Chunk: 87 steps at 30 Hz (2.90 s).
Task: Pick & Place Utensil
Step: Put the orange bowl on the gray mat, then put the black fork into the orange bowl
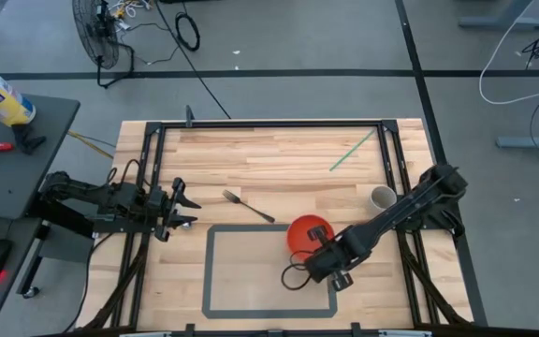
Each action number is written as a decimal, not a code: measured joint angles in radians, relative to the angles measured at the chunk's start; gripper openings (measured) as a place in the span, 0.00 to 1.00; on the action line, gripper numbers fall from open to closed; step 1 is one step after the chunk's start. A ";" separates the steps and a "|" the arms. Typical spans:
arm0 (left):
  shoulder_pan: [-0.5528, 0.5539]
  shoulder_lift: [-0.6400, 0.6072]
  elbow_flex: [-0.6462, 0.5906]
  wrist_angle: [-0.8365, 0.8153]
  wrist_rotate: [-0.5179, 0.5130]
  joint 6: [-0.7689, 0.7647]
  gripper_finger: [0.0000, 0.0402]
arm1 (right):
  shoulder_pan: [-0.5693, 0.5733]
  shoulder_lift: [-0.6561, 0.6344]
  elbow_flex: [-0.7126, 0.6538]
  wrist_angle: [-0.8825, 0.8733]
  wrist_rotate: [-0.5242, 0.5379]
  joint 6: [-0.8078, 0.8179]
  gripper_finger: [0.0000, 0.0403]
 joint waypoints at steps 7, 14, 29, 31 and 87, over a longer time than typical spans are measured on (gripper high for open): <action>0.000 0.000 0.000 0.000 0.000 0.000 0.41 | 0.001 -0.047 -0.160 0.109 -0.001 -0.011 0.02; 0.000 0.000 0.000 0.001 0.000 0.000 0.41 | 0.000 -0.056 -0.167 0.137 0.005 -0.037 0.01; 0.000 0.000 0.000 0.000 0.000 0.000 0.41 | -0.025 0.143 0.190 0.146 -0.035 -0.329 0.01; 0.000 0.000 0.000 0.000 0.000 0.000 0.41 | -0.028 0.195 0.246 0.121 -0.055 -0.367 0.01; 0.000 0.000 0.000 0.000 0.000 0.000 0.41 | -0.013 0.000 0.327 0.298 0.246 -0.234 0.35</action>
